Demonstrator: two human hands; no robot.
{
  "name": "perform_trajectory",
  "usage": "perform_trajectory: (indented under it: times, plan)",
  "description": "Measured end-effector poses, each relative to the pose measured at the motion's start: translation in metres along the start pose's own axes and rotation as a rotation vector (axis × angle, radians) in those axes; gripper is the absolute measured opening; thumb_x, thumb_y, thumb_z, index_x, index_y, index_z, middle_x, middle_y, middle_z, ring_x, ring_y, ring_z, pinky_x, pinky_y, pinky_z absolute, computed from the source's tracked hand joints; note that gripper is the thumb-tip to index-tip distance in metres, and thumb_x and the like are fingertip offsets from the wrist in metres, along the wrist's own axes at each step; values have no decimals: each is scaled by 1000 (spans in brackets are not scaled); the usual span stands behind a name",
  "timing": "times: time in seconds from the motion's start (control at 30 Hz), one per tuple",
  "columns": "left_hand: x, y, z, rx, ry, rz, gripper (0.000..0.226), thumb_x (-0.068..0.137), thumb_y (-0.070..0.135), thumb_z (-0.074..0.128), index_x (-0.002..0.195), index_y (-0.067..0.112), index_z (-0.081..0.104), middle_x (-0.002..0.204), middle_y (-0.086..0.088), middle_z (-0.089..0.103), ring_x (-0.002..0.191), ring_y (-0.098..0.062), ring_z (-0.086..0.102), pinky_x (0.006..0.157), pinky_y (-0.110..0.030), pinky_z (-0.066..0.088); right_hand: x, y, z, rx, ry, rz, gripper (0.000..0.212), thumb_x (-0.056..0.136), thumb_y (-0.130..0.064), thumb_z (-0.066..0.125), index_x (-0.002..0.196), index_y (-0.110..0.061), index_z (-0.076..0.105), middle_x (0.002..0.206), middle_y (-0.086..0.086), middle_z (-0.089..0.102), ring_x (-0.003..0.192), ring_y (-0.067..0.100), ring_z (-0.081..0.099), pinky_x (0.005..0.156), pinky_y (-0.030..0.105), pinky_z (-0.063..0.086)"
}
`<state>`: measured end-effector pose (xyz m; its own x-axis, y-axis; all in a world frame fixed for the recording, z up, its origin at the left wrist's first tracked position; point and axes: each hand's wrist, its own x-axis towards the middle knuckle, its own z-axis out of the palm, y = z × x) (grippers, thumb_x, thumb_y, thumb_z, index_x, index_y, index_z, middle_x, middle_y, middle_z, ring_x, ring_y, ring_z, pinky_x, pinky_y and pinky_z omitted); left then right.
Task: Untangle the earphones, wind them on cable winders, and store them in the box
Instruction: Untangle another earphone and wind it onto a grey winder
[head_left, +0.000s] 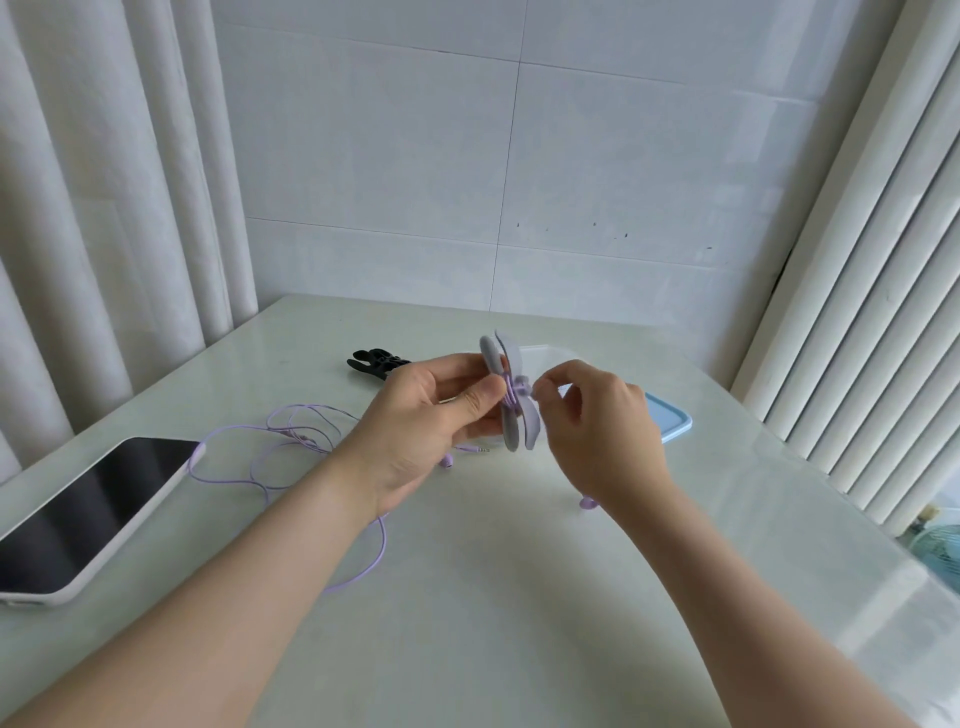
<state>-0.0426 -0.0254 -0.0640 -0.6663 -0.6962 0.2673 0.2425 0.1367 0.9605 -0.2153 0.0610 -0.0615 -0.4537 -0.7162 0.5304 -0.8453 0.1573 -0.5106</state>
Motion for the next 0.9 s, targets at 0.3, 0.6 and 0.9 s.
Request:
perform_trajectory:
  times: [0.3, 0.6, 0.9]
  plan:
    - [5, 2, -8, 2, 381, -17, 21, 101, 35, 68, 100, 16, 79, 90, 2, 81, 82, -11, 76, 72, -38, 55, -18, -20, 14, 89, -203, -294, 24, 99, -25, 51, 78, -24, 63, 53, -8, 49, 57, 18, 46, 53, 38, 41]
    - [3, -9, -19, 515, 300, 87, 14, 99, 23, 71, 113, 25, 69, 104, 8, 71, 68, -12, 70, 51, -23, 54, -17, -43, -12, 805, -175, 39, 24, 93, -8, 59, 73, 1, 68, 50, 6, 44, 45, 21, 43, 49, 27, 38]
    - [1, -12, -5, 575, -75, 20, 28, 102, 26, 68, 123, 43, 72, 110, 21, 72, 98, -9, 67, 90, -30, 54, -3, -32, -24, 1133, 46, 311, 19, 101, -18, 59, 84, -11, 59, 61, 2, 34, 49, 16, 22, 47, 23, 21]
